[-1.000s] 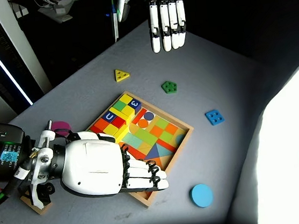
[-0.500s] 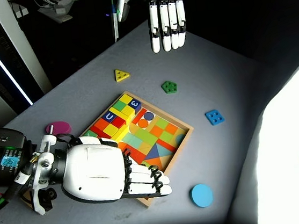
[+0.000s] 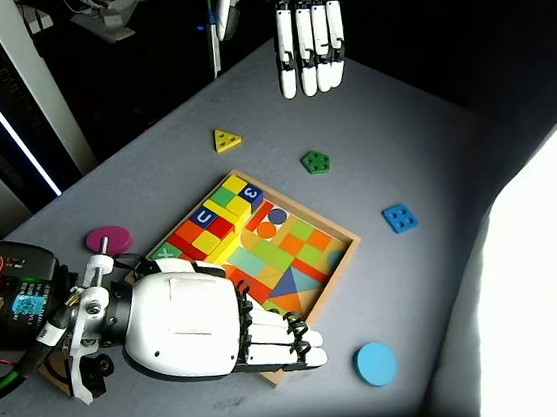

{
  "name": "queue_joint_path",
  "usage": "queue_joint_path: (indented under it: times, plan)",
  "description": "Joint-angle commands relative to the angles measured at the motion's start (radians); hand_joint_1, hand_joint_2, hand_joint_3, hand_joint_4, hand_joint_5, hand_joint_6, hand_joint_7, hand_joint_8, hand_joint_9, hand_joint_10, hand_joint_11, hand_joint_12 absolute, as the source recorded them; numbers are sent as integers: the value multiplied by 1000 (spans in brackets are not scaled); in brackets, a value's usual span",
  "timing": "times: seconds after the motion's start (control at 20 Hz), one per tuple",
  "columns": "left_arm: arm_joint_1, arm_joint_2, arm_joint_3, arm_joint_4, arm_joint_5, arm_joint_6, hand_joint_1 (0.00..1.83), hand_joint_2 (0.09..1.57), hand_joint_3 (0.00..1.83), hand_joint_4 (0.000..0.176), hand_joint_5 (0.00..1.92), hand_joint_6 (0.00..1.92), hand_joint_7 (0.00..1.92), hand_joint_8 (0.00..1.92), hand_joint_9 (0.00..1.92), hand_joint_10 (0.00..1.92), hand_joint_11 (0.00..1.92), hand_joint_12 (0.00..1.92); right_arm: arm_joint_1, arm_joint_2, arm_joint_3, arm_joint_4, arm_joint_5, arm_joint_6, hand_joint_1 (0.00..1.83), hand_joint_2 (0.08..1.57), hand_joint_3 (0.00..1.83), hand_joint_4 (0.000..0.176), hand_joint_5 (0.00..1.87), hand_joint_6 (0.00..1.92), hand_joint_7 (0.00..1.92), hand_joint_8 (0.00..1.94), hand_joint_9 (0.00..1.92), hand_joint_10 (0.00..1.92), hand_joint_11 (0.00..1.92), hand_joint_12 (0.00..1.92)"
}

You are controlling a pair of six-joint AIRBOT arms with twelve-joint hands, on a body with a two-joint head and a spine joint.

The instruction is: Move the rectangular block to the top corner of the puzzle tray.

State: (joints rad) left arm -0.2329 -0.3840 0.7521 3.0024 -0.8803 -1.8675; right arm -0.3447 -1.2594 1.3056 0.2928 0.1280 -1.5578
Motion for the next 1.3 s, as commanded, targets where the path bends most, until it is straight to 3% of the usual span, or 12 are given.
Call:
queue_joint_path:
  times: [0.0,0.4,0.55,1.25]
  plan:
    - [-15,-1,-2,10,83,-3,0,1262,2,36,179,2,109,2,81,1,0,451,19,11,-3,-1,98,2,0,1175,0,0,678,115,153,0,0,0,0,0]
    - [-15,-1,-3,10,83,-3,0,1254,0,39,178,2,119,1,92,1,0,496,5,30,-26,-2,77,4,0,1177,0,0,693,121,173,8,7,3,0,0]
    - [-16,-1,-3,10,83,-3,0,1259,2,39,181,4,114,5,84,4,0,431,-2,29,-26,-2,77,-3,0,1178,1,0,693,120,185,11,0,0,0,0]
    - [-16,-2,-3,10,83,-3,0,1252,0,41,169,2,110,1,86,2,0,483,-13,-2,23,-2,83,-6,0,1178,0,0,669,107,145,0,0,0,0,0]
